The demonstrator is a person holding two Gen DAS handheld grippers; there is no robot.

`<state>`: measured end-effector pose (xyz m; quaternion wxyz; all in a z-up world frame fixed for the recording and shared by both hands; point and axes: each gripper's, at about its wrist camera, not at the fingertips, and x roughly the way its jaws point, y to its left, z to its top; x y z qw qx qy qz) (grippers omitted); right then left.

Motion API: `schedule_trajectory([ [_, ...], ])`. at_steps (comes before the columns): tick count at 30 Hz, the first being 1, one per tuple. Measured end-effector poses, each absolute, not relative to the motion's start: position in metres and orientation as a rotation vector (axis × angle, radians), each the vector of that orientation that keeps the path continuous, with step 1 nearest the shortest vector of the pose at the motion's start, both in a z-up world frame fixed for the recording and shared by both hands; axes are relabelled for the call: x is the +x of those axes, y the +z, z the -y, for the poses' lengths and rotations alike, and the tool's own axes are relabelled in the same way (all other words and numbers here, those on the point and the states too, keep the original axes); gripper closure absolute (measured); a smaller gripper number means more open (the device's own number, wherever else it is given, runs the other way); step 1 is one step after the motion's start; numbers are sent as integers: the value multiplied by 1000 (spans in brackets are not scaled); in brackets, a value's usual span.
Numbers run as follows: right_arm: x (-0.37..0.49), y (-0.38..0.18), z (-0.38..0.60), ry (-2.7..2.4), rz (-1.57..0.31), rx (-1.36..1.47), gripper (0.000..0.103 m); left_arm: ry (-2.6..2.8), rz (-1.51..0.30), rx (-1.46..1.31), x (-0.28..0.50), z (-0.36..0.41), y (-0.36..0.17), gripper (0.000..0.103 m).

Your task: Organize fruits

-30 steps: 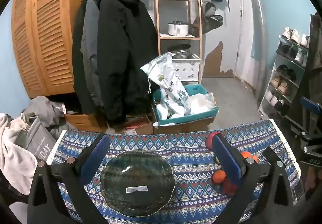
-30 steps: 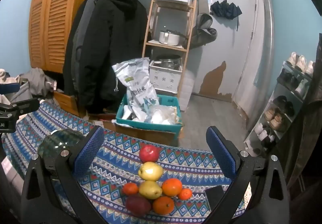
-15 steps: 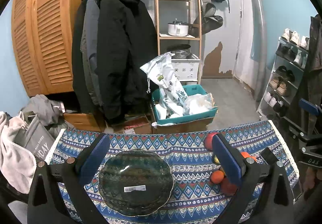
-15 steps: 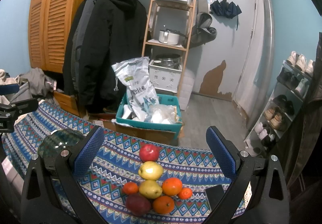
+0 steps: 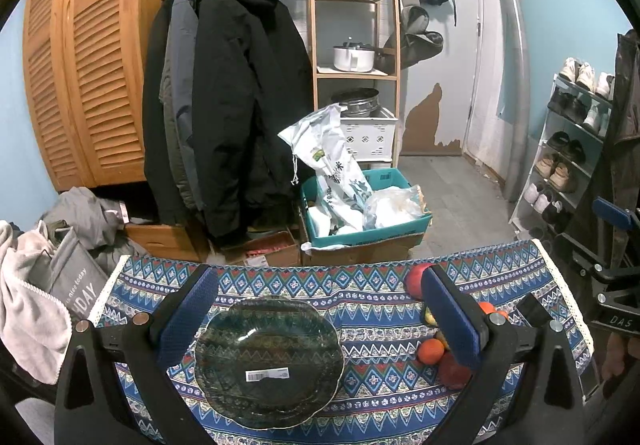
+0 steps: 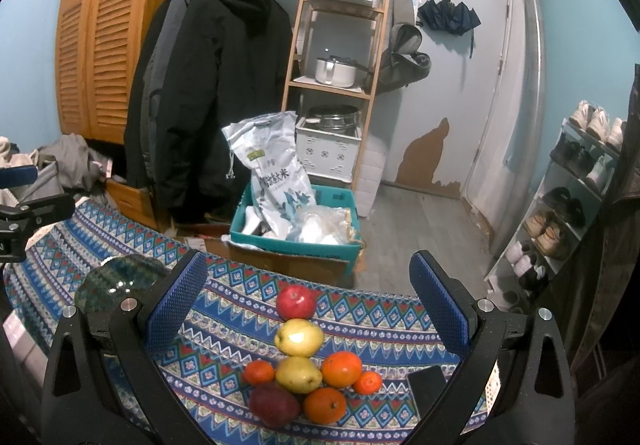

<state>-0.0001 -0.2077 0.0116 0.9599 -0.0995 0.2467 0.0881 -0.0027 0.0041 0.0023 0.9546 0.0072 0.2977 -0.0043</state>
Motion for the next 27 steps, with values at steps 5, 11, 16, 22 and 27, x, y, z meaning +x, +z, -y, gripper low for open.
schedule_trajectory([
  [5,0,12,208,178,-502,-200,4,-10,-605,14,-3,-2,4,1],
  [11,1,14,208,178,-502,-200,4,-9,-606,13,-3,-2,4,1],
  [16,-1,14,208,177,-503,-201,4,-7,-604,14,-3,-3,4,1],
  [22,0,12,209,175,-503,-202,4,-8,-605,12,-4,-2,4,1],
  [27,-2,8,218,173,-507,-201,4,-8,-605,12,-4,-2,4,1],
])
